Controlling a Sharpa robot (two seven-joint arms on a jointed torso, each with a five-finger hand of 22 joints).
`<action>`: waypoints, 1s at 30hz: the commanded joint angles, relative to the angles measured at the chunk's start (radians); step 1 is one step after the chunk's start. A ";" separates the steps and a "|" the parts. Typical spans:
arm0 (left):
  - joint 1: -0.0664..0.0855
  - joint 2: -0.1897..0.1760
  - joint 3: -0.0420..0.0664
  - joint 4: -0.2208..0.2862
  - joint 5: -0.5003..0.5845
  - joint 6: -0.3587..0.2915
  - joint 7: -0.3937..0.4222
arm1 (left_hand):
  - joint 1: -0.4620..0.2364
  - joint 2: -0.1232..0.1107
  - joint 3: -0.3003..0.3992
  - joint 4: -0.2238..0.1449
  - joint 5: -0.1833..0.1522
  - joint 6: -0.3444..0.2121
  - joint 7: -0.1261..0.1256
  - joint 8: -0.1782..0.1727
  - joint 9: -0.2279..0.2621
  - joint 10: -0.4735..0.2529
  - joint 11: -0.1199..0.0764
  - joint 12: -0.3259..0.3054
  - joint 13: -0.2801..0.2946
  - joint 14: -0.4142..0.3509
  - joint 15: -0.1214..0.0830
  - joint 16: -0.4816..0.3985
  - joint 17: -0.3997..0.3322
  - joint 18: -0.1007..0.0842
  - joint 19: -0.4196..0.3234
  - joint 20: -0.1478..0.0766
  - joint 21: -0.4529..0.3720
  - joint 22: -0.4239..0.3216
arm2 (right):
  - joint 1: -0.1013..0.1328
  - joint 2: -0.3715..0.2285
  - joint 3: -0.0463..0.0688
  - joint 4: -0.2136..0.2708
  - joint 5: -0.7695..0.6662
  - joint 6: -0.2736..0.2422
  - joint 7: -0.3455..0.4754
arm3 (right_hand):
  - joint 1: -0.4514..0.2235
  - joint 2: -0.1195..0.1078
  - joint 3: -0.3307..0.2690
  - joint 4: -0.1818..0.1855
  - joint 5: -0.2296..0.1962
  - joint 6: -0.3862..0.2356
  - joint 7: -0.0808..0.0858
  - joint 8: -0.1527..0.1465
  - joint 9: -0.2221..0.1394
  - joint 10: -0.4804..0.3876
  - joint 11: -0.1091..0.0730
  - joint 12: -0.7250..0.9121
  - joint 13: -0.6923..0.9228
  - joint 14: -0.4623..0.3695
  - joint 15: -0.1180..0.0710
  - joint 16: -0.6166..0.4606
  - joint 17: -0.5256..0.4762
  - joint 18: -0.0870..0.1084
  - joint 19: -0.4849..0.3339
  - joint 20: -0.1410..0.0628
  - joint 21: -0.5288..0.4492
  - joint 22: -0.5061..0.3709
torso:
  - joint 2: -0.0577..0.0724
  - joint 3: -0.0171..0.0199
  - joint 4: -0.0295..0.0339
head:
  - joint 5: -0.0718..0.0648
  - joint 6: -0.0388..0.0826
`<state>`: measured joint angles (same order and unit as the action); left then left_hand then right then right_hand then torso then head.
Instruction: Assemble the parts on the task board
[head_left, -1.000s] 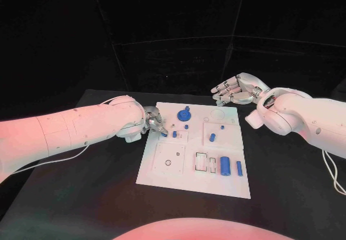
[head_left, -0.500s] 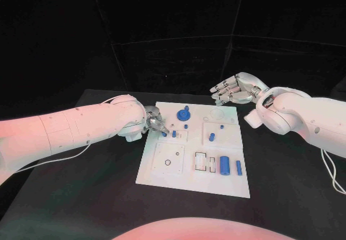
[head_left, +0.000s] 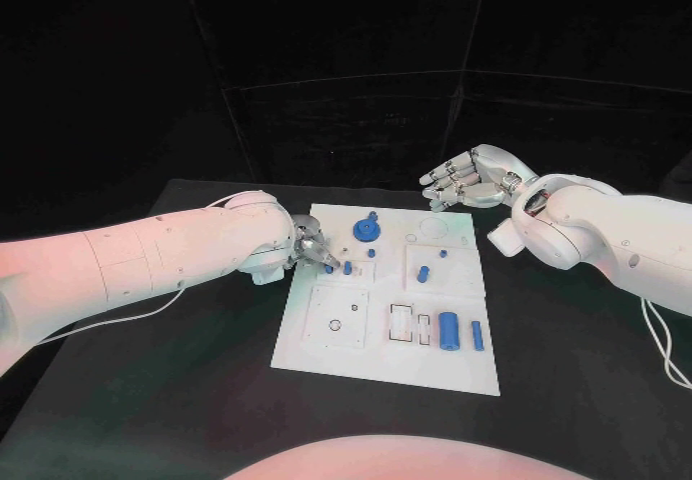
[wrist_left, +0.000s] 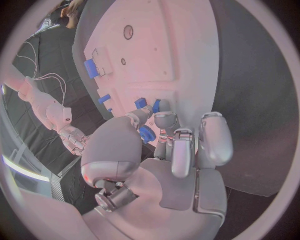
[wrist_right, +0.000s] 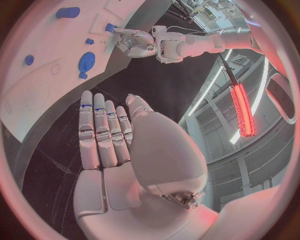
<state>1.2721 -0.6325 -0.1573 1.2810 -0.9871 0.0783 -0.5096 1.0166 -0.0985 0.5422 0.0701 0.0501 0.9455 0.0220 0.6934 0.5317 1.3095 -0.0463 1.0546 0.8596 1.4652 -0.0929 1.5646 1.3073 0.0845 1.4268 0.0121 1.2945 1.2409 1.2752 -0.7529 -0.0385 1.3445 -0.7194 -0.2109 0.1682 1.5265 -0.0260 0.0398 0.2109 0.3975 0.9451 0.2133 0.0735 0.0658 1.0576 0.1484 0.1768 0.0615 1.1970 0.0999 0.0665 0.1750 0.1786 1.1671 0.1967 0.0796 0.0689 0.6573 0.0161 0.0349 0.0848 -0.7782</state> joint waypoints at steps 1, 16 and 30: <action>-0.001 0.001 -0.002 -0.004 -0.002 0.017 -0.022 | -0.010 -0.005 -0.012 0.002 -0.004 0.005 -0.001 0.001 0.000 0.007 -0.001 0.007 0.002 0.106 -0.009 0.006 0.263 -0.006 0.008 -0.003 0.006 0.002 | 0.002 0.001 0.001 0.006 0.000 -0.005 0.013 | -0.010 -0.001 0.008 0.001 -0.007 0.001 0.007 -0.002 0.000 0.002 0.006 -0.003 0.000 -0.003 0.000 -0.002 -0.001 0.003 -0.007 0.003 -0.005 0.000 | 0.000 0.0000 0.0005 | 0.000 0.000; -0.001 -0.013 -0.001 0.001 -0.001 -0.065 0.001 | -0.093 -0.073 -0.195 0.053 -0.003 0.014 0.000 0.001 -0.001 0.009 -0.001 0.016 0.006 0.106 -0.010 0.006 0.263 -0.008 0.013 -0.006 0.014 0.013 | 0.002 0.000 0.001 0.005 0.000 -0.009 0.012 | -0.016 -0.006 0.014 0.002 -0.011 -0.004 0.008 -0.005 0.000 -0.003 0.008 -0.004 0.000 -0.006 0.002 -0.003 -0.006 0.002 -0.009 0.005 -0.008 -0.001 | 0.000 -0.0020 0.0018 | -0.004 0.001; 0.004 -0.049 -0.001 0.023 0.150 -0.288 0.239 | 0.002 -0.040 -0.387 0.103 0.000 -0.141 0.058 -0.063 -0.035 -0.187 0.047 -0.176 -0.228 0.064 0.028 -0.082 0.121 0.031 -0.088 0.022 -0.179 -0.188 | 0.002 -0.002 0.000 0.004 -0.002 -0.012 0.004 | -0.016 -0.007 0.020 0.001 -0.010 -0.007 0.009 -0.005 0.000 -0.005 0.009 -0.005 0.000 -0.009 0.003 -0.003 -0.009 0.002 -0.011 0.006 -0.010 -0.001 | -0.001 -0.0005 0.0021 | -0.008 0.007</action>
<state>1.2742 -0.6812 -0.1585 1.3003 -0.9192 -0.1190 -0.4112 1.0115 -0.1408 0.1618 0.1699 0.0501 0.8160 0.0745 0.6357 0.5010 1.1324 -0.0027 0.8841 0.6359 1.4651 -0.0704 1.4919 1.3074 0.1066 1.3499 0.0298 1.1359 1.0740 1.2752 -0.7546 -0.0386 1.3469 -0.7194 -0.2145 0.1692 1.5198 -0.0327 0.0542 0.2126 0.3926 0.9415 0.2169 0.0735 0.0658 1.0540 0.1520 0.1769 0.0615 1.1934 0.1036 0.0665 0.1672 0.1787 1.1635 0.2003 0.0761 0.0690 0.6564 0.0153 0.0371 0.0758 -0.7720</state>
